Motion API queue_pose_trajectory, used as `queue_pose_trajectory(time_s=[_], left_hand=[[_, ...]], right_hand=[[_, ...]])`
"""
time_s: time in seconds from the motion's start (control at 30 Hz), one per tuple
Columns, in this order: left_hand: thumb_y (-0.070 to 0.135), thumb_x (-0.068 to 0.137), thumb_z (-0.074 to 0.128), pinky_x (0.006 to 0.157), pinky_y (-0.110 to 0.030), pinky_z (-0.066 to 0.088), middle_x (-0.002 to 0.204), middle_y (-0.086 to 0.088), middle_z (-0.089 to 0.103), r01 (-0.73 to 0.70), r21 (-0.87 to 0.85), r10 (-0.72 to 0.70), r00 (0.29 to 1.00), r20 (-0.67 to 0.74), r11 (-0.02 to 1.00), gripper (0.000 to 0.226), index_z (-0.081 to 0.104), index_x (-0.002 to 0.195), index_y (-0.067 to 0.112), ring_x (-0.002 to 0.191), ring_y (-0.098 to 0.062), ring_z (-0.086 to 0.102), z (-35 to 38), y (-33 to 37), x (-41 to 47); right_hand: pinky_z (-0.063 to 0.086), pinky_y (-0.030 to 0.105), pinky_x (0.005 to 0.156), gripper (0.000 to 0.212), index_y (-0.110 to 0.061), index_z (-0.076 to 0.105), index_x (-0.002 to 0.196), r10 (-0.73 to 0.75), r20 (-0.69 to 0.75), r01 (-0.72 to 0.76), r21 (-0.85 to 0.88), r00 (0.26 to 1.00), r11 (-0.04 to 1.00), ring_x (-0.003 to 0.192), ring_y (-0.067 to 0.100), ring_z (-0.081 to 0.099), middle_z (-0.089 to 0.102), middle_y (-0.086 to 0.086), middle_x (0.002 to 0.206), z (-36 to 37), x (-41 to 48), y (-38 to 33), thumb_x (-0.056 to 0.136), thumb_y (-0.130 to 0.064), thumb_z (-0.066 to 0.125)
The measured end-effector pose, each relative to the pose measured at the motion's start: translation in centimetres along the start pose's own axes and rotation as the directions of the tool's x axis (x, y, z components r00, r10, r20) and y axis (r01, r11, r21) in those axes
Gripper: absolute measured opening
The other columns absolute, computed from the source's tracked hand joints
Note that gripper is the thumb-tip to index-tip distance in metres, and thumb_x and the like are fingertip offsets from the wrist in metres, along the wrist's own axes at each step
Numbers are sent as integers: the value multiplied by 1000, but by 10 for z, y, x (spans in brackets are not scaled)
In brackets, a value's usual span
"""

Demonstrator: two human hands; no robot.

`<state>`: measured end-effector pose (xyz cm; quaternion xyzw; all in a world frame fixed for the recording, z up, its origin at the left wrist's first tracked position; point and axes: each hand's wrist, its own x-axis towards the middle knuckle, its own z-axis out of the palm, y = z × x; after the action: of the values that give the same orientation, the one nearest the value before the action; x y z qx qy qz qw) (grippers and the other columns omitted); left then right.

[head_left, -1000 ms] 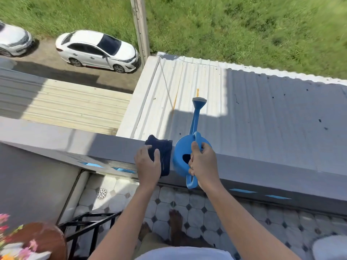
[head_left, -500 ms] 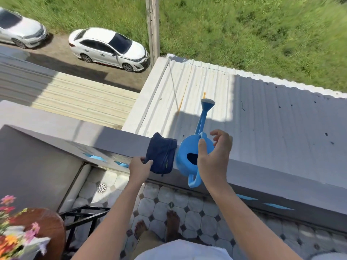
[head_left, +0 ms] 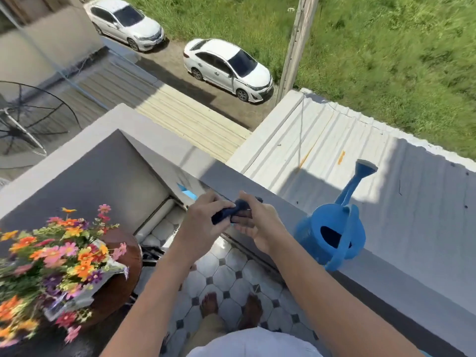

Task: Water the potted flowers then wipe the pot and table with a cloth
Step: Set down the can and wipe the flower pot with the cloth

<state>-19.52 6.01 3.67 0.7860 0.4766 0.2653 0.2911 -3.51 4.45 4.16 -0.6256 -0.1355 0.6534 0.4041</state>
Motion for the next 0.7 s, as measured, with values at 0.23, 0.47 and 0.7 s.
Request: queue_pose_trajectory(time_s=[0.23, 0.47, 0.7], left_hand=[[20, 80, 74, 76, -23, 50, 95, 1, 66, 276, -81, -281, 957, -65, 958, 31, 75, 110, 17, 86, -9, 63, -47, -49, -101], [19, 93, 53, 60, -30, 45, 75, 4, 71, 729, -585, -931, 335, -146, 354, 24, 76, 84, 15, 68, -17, 61, -58, -113, -175], [20, 102, 35, 44, -26, 28, 81, -6, 57, 442, -885, -989, -84, 121, -146, 19, 54, 102, 15, 52, -14, 38, -68, -178, -177]], right_hand=[[56, 32, 60, 10, -8, 64, 100, 181, 105, -169, -114, 978, 979, 76, 23, 66, 69, 10, 91, 112, 21, 56, 91, -10, 65], [41, 30, 62, 14, -16, 57, 85, 68, 77, -37, -349, 995, 936, 78, 25, 55, 59, 11, 83, 192, 19, 121, 92, -6, 50], [43, 31, 68, 13, -20, 57, 102, -17, 73, 46, -430, 997, 902, 84, 17, 57, 62, 6, 99, 214, 24, 138, 98, -13, 46]])
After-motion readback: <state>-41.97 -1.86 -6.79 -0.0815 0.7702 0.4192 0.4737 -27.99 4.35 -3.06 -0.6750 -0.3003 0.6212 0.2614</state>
